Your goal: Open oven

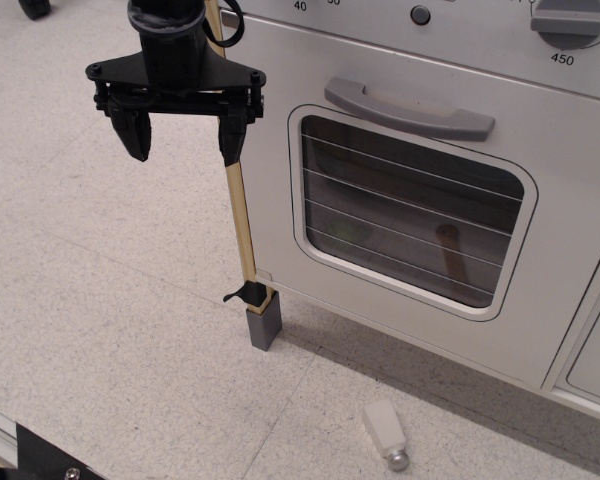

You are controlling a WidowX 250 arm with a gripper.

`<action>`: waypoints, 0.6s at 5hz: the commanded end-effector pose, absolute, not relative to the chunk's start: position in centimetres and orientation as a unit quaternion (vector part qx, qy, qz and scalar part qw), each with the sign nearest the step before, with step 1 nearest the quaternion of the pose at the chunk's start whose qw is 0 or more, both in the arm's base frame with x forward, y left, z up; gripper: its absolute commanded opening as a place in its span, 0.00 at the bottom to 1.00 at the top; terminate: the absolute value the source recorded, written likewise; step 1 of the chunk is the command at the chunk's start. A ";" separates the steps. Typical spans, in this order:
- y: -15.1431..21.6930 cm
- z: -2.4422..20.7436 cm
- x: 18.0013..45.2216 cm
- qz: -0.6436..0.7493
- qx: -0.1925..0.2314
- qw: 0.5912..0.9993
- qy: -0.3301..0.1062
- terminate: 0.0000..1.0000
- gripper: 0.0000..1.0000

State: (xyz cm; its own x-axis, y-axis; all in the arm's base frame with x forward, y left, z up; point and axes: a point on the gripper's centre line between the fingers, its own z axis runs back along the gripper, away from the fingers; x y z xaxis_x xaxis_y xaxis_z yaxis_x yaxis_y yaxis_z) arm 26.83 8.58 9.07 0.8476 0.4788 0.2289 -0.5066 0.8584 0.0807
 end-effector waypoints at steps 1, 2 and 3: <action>8.6 9.1 26.8 0.257 0.069 0.959 -0.101 0.00 1.00; 5.4 8.7 28.4 0.380 0.029 0.918 -0.109 0.00 1.00; 3.9 9.3 30.1 0.494 -0.026 0.858 -0.138 0.00 1.00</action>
